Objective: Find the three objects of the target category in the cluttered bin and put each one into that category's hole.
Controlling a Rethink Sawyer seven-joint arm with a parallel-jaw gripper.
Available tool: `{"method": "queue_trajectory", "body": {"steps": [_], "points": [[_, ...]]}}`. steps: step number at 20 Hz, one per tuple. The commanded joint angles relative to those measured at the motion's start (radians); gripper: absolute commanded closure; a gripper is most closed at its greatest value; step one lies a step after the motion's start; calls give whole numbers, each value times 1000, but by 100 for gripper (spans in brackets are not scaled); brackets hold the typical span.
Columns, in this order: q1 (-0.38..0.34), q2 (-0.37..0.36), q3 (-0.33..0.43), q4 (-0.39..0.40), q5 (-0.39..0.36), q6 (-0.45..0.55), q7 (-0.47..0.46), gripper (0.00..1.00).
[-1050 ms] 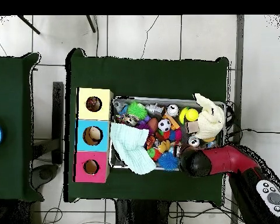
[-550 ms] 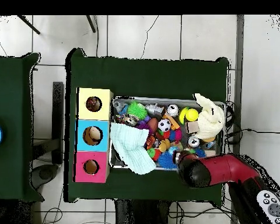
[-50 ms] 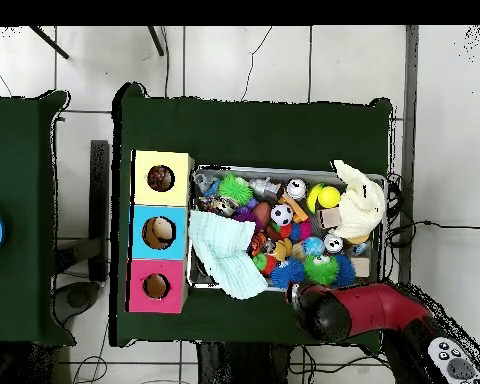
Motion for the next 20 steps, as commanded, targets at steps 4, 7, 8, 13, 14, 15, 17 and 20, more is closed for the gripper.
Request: {"method": "queue_trajectory", "body": {"steps": [4, 7, 8, 13, 14, 15, 17, 20], "points": [[26, 56, -36, 54, -8, 54, -31, 0], [30, 68, -36, 46, -6, 47, -25, 0], [30, 71, -36, 45, -4, 45, -23, 0], [15, 109, -27, -14, -10, 50, -49, 0], [6, 123, -19, -37, -11, 56, -67, 0], [-5, 139, -11, -62, -9, 70, -89, 0], [-29, 167, 9, -114, -7, 95, -141, 0], [-54, 191, 38, -176, 7, 133, -202, 0]]}}
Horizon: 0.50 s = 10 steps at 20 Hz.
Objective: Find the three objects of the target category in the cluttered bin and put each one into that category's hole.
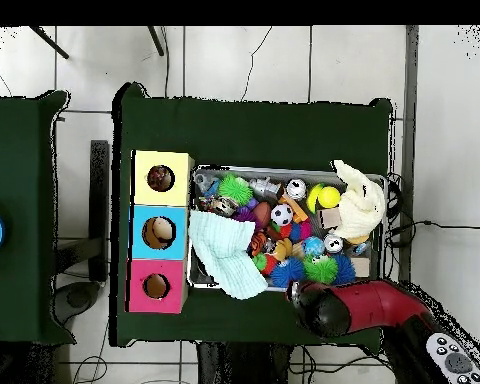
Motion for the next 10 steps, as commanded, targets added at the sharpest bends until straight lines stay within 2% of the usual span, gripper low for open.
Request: {"method": "queue_trajectory", "body": {"steps": [1, 5, 10], "points": [[-63, 159, 57, -165, 16, 150, -214, 0], [-68, 167, 87, -225, 36, 189, -253, 0], [-59, 140, 118, -242, 84, 254, -257, 0]]}}
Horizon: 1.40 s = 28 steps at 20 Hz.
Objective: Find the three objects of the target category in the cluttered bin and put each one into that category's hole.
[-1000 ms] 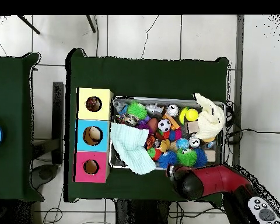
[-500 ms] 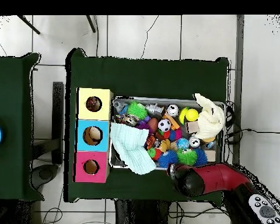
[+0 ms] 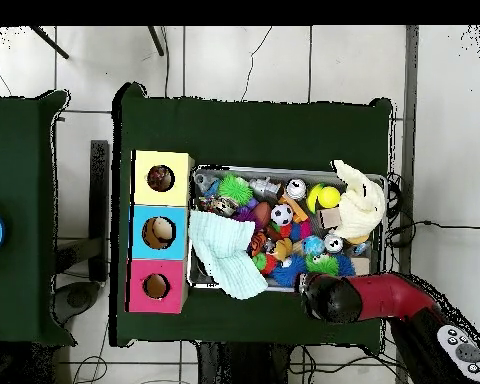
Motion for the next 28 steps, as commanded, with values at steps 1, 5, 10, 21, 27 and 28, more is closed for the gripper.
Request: {"method": "queue_trajectory", "body": {"steps": [1, 5, 10, 21, 27, 28], "points": [[-1, 36, 102, -143, 58, 188, -253, 0], [11, -78, 127, -73, 129, 271, -234, 0], [40, -267, 155, 15, 234, 395, -203, 0], [81, -344, 163, 36, 326, 467, -149, 0], [117, -176, 124, -118, 233, 407, -143, 0], [122, -144, 122, -152, 220, 399, -150, 0]]}}
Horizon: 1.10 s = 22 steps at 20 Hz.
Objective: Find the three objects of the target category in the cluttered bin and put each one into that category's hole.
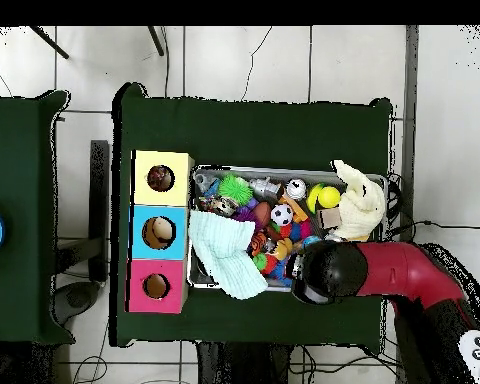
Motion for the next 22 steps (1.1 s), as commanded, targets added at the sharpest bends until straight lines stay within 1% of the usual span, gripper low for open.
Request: {"method": "queue_trajectory", "body": {"steps": [1, 3, 5, 7, 10, 17, 22], "points": [[30, 193, 27, -189, -80, 2, -160, 0], [30, 234, 31, -229, -85, -8, -174, 0], [29, 270, 39, -271, -81, 3, -193, 0], [26, 292, 45, -299, -71, 18, -204, 0], [23, 303, 54, -324, -48, 43, -210, 0], [39, 298, 63, -369, 1, 119, -198, 0], [73, 252, 62, -398, 36, 214, -186, 0]]}}
